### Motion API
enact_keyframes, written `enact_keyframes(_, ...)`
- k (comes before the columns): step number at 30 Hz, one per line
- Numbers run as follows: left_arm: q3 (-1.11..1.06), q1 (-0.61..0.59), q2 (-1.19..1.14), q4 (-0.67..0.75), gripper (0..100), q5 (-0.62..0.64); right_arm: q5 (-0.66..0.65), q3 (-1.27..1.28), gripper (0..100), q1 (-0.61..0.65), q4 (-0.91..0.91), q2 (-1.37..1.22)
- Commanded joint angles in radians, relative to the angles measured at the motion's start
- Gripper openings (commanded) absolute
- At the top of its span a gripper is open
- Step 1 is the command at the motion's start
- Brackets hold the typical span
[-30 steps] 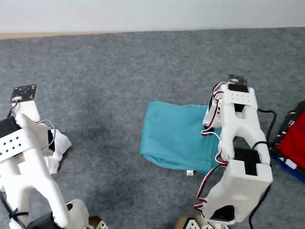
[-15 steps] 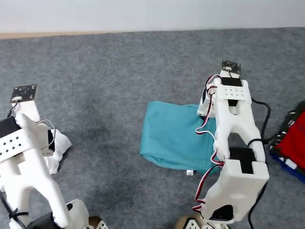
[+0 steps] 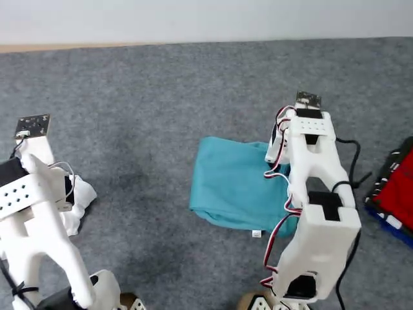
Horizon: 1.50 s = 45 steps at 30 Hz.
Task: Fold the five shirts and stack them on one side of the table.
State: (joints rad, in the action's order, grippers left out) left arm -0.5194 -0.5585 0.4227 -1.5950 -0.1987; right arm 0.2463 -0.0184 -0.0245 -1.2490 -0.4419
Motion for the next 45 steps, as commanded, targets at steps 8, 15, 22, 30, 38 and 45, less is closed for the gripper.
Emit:
enact_keyframes(8,0.004,0.0,0.029,0.005,1,-0.003,0.011,-0.284,1.0,0.005,-0.205,-0.007)
enact_keyframes(15,0.004,0.0,0.029,0.005,1,-0.003,0.011,-0.35,1.0,0.012,-0.237,-0.007)
enact_keyframes(22,0.004,0.0,0.029,0.005,1,-0.003,0.011,-0.35,5.7,0.007,-0.248,-0.033)
enact_keyframes(30,0.004,0.0,0.029,0.006,1,-0.003,0.084,-0.46,23.1,0.048,-0.389,0.048)
enact_keyframes(38,0.004,0.0,0.029,0.006,1,-0.003,0.086,-0.463,23.0,0.134,-0.401,0.048)
enact_keyframes(45,0.004,-0.002,0.029,0.006,1,-0.003,0.083,-0.468,23.0,0.051,-0.266,-0.154)
